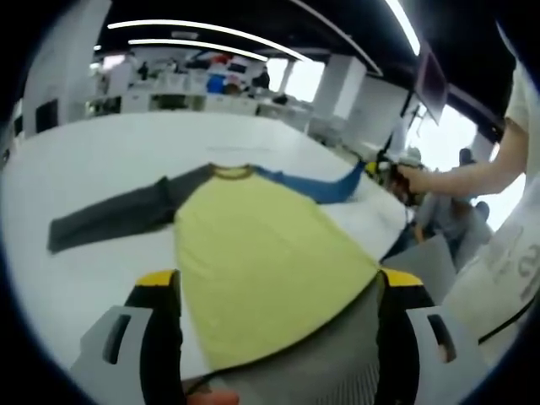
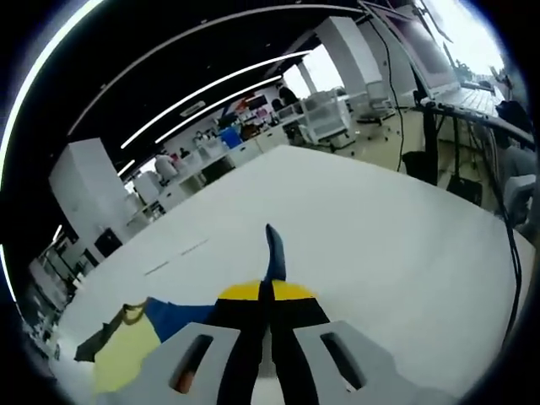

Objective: Fold the garment on the visible template until the final outline fits inside the template.

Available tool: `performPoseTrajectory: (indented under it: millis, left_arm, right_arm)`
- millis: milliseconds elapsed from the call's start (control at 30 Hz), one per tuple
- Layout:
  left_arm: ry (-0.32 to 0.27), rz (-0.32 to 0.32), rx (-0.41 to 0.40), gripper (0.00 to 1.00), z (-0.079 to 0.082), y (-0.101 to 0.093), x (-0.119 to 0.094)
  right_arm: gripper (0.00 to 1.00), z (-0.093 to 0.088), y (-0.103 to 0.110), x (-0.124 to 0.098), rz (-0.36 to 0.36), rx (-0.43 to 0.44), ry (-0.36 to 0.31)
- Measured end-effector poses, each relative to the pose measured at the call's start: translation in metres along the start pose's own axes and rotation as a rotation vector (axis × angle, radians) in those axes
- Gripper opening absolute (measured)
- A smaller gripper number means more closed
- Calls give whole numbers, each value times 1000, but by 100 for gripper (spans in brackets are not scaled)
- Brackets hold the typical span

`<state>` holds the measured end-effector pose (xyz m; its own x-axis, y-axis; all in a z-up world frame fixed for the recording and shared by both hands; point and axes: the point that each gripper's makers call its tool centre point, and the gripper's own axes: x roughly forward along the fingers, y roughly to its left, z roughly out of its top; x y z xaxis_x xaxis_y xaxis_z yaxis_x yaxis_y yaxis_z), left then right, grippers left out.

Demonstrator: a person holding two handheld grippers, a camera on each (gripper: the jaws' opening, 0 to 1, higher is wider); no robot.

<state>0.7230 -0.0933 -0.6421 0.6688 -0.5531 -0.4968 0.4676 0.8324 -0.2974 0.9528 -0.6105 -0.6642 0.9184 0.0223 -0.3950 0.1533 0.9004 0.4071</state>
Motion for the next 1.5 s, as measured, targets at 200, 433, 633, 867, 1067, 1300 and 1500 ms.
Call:
performPoseTrajectory:
  millis: [200,433,633,867,1067,1300,1500]
  left_arm:
    - [-2,5,-4,93,-1,4,-2]
    - [3,6,-2,92,-3,6,-3]
    - [-3,7,-6,92,-3,8,-3]
    - [-6,9,-14,92,-6,10,-6]
    - [4,7,-4,91,-10,10,-7]
    - [-17,7,-21,91,-9,10,-8]
    - [-19,13,-22,91,-9,11,-10]
  right_arm:
    - [2,9,12,2,33,1,-20]
    - [2,19,24,2,63,11,-41]
    - [2,24,40,-4,94,30,-61]
    - [2,27,60,-5,136,32,-71]
    - [2,32,83,-7,184,33,-82]
    - [2,31,136,-30,236,48,-98]
    - [2,41,166,-39,286,34,-111]
